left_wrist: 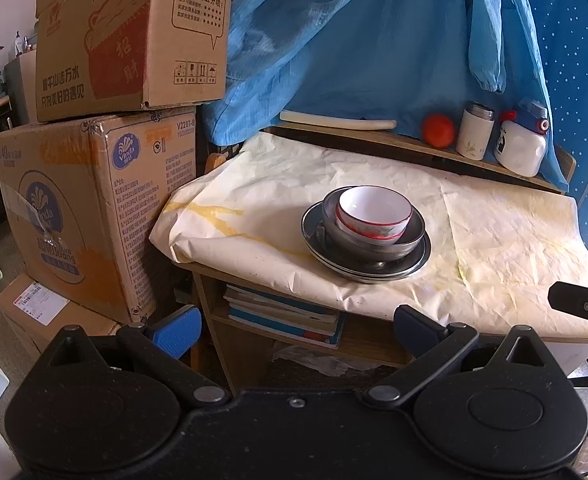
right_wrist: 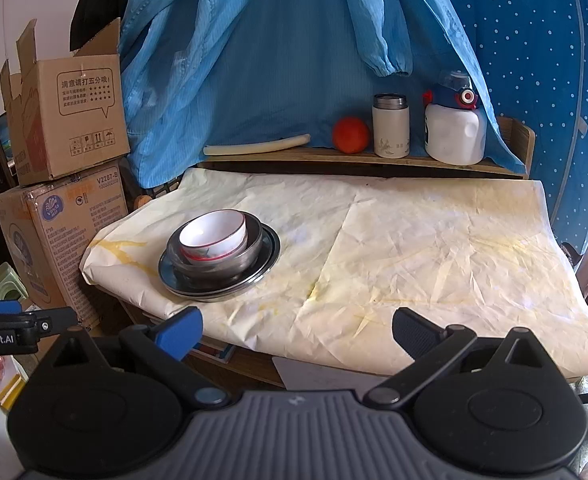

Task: Organize plates and bowls

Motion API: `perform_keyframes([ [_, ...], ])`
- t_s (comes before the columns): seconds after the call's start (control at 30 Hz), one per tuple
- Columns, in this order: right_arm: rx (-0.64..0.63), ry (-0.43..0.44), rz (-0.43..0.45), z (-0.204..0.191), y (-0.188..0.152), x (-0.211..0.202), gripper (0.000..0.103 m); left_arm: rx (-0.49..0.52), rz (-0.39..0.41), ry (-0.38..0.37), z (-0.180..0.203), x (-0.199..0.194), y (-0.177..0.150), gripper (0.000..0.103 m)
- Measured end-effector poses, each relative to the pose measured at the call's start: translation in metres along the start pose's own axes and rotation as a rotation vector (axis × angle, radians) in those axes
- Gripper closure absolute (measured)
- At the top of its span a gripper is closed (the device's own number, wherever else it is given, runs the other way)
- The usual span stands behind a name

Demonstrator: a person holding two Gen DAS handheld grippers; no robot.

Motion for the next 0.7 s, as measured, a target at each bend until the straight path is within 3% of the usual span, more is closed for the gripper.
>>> perform_keyframes([
  [0.7,-0.003,0.005,-0.010,-0.0017,-0.0020,0.0058,0.000,-0.016,-0.011,-0.008,-0.0030,0.0058,-0.0043,0.001],
])
Point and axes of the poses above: each gripper's, at about its wrist camera, not at the fingertips, and x roughly the way its jaws point, z to its right, y to its top, the point moved 10 cm from there along x, roughly the way its jaws point, and after that the axes turned 13 degrees about z, right-handed, at the moved point
